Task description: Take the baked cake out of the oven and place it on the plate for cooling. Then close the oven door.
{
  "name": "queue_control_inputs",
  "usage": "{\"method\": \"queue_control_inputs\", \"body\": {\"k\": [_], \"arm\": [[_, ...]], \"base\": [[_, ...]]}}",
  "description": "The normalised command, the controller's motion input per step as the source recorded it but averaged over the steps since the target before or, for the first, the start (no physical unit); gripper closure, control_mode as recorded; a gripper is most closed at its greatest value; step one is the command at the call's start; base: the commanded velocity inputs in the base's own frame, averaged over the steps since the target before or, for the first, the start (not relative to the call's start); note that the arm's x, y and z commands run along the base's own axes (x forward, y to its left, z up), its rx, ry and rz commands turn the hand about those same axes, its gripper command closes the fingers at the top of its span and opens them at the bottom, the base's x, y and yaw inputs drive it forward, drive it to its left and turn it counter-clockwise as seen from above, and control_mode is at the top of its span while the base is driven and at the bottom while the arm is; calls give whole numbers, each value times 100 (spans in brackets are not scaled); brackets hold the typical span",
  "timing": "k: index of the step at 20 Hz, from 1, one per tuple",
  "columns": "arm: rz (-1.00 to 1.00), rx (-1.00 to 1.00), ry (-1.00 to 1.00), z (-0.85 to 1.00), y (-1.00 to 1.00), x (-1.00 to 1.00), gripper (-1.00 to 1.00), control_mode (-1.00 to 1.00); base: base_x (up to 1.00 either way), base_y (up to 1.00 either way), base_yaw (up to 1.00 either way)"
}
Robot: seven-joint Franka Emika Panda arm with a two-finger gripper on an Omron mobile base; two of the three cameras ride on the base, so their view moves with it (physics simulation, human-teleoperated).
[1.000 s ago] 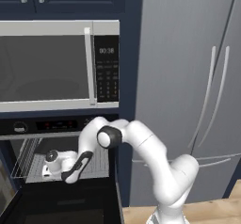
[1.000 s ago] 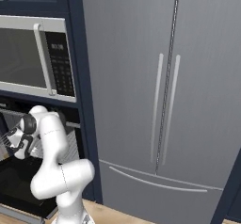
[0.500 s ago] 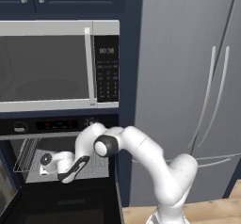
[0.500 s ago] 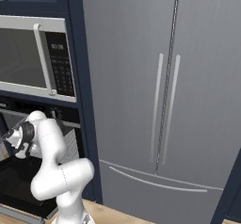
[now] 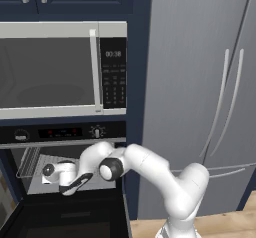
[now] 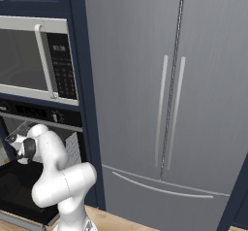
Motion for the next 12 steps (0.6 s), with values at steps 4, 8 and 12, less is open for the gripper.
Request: {"method": "queue_control_inputs", "body": {"k": [4, 8, 12], "arm": [[0, 0, -1, -8, 6, 54, -100, -100], [1, 0, 0, -6, 8, 53, -100, -100], [1, -4, 1, -1, 26, 18, -100, -100]], "base": [[0, 0, 0], [0, 0, 0], [0, 0, 0]]}}
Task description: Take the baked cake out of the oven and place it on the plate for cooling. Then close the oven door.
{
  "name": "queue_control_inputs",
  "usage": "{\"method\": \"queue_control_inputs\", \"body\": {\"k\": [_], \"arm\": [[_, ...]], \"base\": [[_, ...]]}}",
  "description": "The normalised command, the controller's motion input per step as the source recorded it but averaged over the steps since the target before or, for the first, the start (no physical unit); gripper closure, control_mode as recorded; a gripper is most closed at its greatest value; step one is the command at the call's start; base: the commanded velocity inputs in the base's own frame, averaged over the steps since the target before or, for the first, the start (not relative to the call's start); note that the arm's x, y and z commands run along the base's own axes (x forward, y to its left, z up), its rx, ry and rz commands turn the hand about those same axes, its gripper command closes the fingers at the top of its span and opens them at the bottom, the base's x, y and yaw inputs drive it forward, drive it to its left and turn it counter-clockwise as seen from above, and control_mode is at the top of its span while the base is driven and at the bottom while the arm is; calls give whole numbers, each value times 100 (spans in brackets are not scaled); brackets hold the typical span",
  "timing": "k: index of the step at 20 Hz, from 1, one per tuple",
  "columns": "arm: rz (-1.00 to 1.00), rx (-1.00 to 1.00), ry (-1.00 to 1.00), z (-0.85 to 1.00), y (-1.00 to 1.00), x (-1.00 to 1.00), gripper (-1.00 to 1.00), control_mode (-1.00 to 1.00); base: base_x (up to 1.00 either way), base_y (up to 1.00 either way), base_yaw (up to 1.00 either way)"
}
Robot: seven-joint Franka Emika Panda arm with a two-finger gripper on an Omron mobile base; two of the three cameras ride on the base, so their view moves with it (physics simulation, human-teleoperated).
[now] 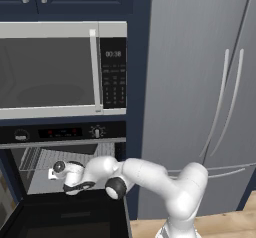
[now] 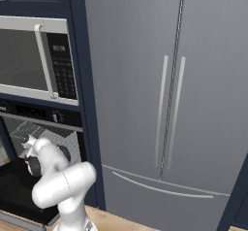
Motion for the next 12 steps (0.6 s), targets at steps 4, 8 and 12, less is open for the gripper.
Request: {"method": "queue_control_inputs", "body": {"k": [4, 8, 12], "arm": [[3, -12, 15, 12, 37, -15, -100, -100], [4, -15, 17, 24, 35, -26, -100, -100], [2, -17, 7, 34, 29, -21, -100, -100]], "base": [[0, 0, 0], [0, 0, 0], [0, 0, 0]]}}
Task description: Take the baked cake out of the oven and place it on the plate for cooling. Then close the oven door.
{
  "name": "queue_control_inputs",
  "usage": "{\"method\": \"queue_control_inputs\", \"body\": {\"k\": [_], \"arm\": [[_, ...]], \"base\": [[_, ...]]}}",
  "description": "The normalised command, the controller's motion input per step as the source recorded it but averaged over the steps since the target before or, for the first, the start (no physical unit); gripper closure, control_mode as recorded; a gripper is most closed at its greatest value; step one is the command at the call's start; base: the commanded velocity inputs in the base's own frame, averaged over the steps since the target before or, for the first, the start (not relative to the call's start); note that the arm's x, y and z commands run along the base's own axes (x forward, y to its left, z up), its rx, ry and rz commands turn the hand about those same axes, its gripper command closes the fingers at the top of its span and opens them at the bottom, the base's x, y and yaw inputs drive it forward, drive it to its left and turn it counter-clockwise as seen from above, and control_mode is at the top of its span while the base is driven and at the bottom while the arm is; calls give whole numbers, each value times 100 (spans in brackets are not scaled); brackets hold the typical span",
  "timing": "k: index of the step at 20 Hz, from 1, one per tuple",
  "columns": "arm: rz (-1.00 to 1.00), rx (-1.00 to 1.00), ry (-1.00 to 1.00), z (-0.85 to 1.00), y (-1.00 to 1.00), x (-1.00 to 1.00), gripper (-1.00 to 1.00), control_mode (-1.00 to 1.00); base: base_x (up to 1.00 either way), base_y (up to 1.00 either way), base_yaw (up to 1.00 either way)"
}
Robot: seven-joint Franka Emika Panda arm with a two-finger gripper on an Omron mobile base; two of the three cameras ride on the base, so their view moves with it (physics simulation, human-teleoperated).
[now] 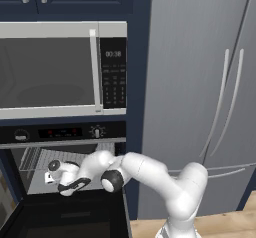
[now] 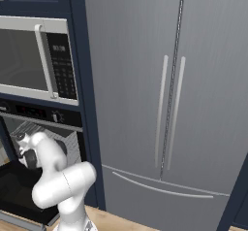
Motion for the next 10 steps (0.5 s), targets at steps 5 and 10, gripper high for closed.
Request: {"method": "queue_control_inputs", "body": {"k": [5, 10], "arm": [[0, -12, 0, 32, 5, -38, -100, -100], [0, 0, 8, 42, -1, -42, -100, -100]], "base": [[0, 0, 0], [0, 0, 0]]}}
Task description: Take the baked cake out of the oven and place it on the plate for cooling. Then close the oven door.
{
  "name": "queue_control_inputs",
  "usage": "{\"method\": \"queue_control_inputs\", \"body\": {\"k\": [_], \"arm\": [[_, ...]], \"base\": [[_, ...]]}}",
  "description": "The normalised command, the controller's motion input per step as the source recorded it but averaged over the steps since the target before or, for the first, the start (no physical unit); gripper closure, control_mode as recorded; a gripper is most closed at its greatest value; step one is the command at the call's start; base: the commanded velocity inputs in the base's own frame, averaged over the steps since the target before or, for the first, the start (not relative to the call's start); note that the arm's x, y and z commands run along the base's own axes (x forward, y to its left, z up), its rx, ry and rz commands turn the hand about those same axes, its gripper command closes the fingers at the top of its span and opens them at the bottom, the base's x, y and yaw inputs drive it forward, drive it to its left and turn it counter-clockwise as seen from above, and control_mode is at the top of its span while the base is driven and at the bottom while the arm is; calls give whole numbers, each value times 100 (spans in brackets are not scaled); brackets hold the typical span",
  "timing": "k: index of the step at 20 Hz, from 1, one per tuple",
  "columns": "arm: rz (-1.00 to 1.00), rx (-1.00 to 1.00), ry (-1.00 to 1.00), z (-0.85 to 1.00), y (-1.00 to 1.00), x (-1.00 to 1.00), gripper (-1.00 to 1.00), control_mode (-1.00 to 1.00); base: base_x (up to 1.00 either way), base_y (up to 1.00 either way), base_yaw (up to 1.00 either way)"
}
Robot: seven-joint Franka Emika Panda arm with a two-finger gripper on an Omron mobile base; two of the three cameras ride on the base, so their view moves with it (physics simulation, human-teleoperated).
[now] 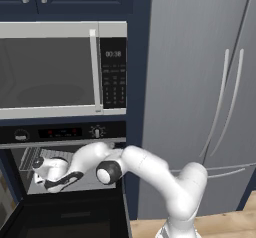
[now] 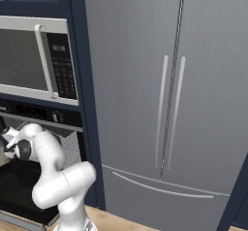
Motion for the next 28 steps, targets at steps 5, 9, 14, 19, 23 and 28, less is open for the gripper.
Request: {"method": "queue_control_inputs", "body": {"k": [5, 9, 14, 19, 23, 28], "arm": [[0, 5, 3, 38, -17, -59, -100, -100], [-7, 13, 0, 25, -33, -64, -100, -100], [-10, 20, 3, 27, -43, -52, -100, -100], [-4, 25, 2, 28, -39, -48, -100, -100], [-4, 19, 3, 32, -24, -45, -100, -100], [-2, 11, 4, 38, -12, -46, -100, -100]], "base": [[0, 0, 0], [0, 0, 0], [0, 0, 0], [0, 0, 0], [0, 0, 0], [0, 0, 0]]}}
